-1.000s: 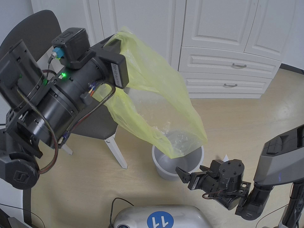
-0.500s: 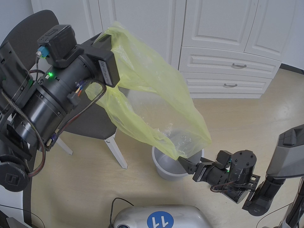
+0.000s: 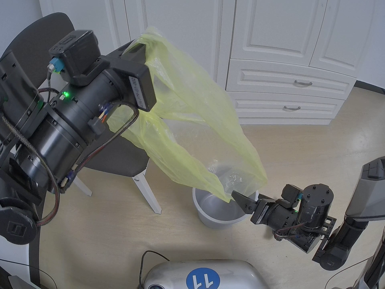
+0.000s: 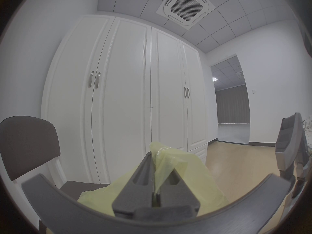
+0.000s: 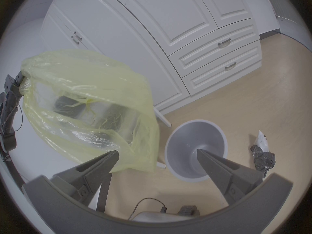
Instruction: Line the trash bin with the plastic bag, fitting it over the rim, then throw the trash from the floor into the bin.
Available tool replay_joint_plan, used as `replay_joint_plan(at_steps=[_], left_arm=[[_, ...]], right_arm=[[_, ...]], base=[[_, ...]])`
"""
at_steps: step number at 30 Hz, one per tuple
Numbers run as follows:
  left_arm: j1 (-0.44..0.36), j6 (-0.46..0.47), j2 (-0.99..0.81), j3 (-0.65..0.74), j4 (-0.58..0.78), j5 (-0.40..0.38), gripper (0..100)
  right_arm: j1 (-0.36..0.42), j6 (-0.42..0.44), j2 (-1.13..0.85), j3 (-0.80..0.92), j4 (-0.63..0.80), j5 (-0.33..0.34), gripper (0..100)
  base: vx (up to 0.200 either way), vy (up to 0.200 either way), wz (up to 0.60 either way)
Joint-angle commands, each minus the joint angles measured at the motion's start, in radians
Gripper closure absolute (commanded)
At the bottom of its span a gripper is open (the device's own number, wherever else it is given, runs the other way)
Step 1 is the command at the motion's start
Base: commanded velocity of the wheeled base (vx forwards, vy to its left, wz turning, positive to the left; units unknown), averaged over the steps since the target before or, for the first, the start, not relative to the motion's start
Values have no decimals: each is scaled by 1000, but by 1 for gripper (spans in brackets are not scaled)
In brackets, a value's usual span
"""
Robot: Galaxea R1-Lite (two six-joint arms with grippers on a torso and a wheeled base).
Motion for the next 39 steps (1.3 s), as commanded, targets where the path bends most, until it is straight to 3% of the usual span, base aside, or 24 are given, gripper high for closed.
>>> replay_joint_plan(at_steps=[1,7,15,37,38,39], left_arm=[[1,2,6,-6,0,0,100],[-13,2,3,-9,0,0,100],[-21,0,12,-33,-1,0,100],[-21,-1,12,-9,-6,0,100],[-21,-1,10,-7,-6,0,100],[-21,-1,10,-7,-6,0,100]], right_arm=[[-2,4,-25,22,-18,32,0],[4,53,21,-31,-18,2,0],[19,142,114,-148,-18,-101,0],[19,142,50,-146,-18,-98,0],[19,139,53,-145,-18,-98,100],[19,142,50,-145,-18,-97,100]], base=[[0,0,0],[0,0,0],[0,0,0],[0,0,0],[0,0,0],[0,0,0]])
